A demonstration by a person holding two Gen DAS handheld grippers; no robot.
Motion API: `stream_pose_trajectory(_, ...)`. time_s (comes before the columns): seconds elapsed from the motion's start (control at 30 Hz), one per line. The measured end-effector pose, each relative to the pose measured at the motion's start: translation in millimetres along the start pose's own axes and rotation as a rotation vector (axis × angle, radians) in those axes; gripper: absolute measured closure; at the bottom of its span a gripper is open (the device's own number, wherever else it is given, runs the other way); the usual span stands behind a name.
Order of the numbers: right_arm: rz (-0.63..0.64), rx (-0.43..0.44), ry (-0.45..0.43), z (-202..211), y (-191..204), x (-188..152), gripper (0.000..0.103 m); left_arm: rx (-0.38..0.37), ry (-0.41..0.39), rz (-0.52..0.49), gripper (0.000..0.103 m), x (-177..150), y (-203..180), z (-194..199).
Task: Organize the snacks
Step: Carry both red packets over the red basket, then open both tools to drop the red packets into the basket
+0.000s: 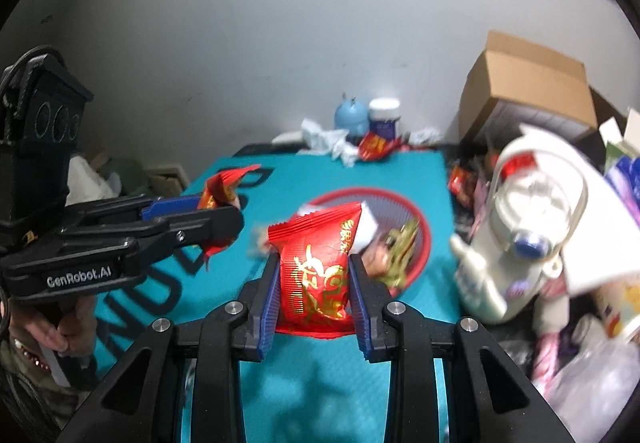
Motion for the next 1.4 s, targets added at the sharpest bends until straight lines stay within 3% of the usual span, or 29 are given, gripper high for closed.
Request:
stream_pose_trajectory(0.23,0.013,-0.061,-0.038,-16.8,-8.8,36.3,0.072,0.023,-0.021,-0.036,0.072,32.3,16.6,-13.8)
stream_pose_trajectory(0.47,0.010,-0.096,-0.049,-45.9,-15.3,52.7,0.072,0.042,0.012,-0.044,0.072,44.3,35.7,-44.2)
stream_pose_trajectory(1.0,-0.036,-0.145,0.049,-102.1,-42.7,39.4,0.071,0.069,0.121,-0.035,0.072,27.0,62.1,-104.5)
stream_pose_trajectory(1.13,-0.047,-0.155,0.050,-103.8,-47.1,40.0,0.055,0.083,0.124,-0.031,0.072,26.6,64.9,-105.1)
stream_pose_trajectory(1.4,-0.048,-0.164,0.040,-97.7,-46.9,42.3,0.055,0.122,0.120,-0.042,0.072,27.7,67.1,-93.2)
Point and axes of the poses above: each gripper's, at about its wrist camera, not at the fingertips, and z roughly against the way its jaws point, y to its left, x to its top, the point moved 10 cm from there along -z, roughly the way its jaws point, and after that the axes turned 5 degrees about -z, right-handed, at the moved point
